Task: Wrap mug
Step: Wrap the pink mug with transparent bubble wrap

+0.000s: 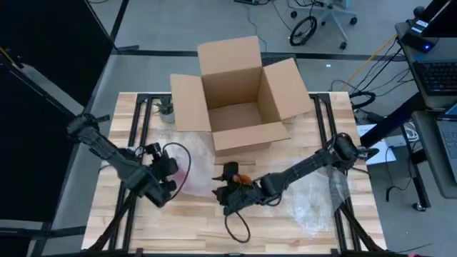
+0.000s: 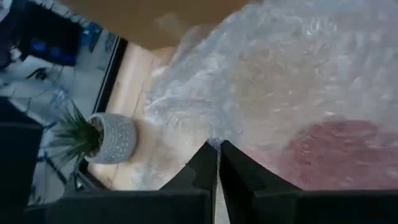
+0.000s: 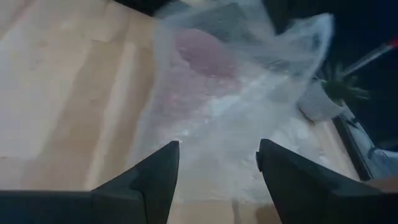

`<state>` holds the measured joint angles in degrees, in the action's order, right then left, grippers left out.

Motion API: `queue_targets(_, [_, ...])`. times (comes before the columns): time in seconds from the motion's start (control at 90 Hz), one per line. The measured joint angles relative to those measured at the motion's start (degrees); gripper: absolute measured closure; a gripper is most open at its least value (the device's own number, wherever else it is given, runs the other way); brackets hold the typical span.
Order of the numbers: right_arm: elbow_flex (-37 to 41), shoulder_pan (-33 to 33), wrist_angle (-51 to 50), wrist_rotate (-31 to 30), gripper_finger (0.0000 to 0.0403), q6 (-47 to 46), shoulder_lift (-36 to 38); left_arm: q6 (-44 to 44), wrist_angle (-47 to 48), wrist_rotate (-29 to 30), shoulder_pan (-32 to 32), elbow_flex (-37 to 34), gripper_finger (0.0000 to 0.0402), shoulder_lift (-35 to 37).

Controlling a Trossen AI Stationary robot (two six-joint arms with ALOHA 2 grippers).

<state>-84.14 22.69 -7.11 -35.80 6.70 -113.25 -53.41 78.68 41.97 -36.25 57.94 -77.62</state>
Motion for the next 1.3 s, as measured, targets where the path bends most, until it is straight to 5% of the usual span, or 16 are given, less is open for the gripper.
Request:
queue_targets(0.189, [0.0,-2.15,0.05,3.69,0.0197,-0.32,0.0,3.26,-4.92,-2.04,3.58,-3.41,0.0379,0.0])
queue_targets(0.622, [-0.02,-7.46,-1.71,7.69,0.0197,-2.65,0.0,10.53,-1.62,-6.61,6.14,2.34,0.0189,7.87])
queue_targets(0.833, [-0.02,-10.43,-1.67,11.45,0.0197,-2.81,0.0,10.7,-2.27,-8.93,6.7,2.39,0.0192,17.69])
queue_targets(0.978, [-0.02,-11.94,-1.63,15.15,0.0197,-2.99,0.0,15.08,-11.02,-12.43,6.71,1.55,0.0205,21.78])
queue_targets(1.3, [-0.02,-11.4,-1.69,15.64,0.0197,-3.02,0.0,15.63,-16.99,-16.36,8.24,-7.33,0.0208,19.75])
